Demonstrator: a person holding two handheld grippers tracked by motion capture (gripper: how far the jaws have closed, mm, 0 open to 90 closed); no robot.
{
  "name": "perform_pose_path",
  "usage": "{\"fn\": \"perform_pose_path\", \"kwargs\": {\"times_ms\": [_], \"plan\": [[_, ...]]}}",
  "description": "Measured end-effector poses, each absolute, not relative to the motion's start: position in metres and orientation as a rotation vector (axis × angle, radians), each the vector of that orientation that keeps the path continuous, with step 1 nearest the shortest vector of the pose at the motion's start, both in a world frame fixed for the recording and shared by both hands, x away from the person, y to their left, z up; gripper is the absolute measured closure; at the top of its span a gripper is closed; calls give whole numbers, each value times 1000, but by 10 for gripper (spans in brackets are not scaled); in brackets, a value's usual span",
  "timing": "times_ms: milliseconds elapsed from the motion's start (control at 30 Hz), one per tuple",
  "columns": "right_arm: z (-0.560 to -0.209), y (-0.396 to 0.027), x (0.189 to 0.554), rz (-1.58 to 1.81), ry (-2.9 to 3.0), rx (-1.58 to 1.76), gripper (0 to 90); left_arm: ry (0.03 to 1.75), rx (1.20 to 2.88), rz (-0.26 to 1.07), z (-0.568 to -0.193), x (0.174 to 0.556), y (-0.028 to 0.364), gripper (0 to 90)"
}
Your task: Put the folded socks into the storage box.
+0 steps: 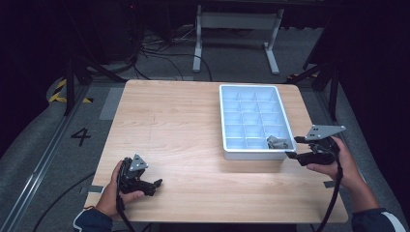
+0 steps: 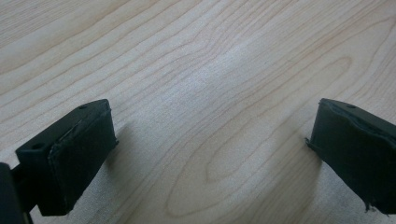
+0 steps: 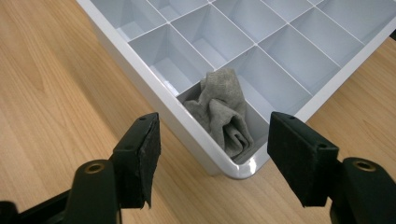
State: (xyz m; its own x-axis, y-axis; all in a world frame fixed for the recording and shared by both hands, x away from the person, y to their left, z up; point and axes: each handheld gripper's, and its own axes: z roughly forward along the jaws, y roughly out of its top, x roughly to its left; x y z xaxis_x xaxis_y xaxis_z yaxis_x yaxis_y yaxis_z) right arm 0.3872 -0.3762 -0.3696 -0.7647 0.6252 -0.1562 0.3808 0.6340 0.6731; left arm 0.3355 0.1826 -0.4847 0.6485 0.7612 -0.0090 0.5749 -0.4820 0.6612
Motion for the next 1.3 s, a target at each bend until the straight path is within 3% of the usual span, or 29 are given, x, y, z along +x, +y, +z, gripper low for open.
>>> {"fn": "perform_pose_path", "kwargs": {"times_ms": [567, 1300], "plan": [[-391, -394, 354, 860, 2472, 763, 350, 1034, 2227, 378, -485, 335, 183, 5], [-439, -411, 342, 776, 2505, 808, 343, 1025, 2231, 398, -485, 336, 183, 5]]}}
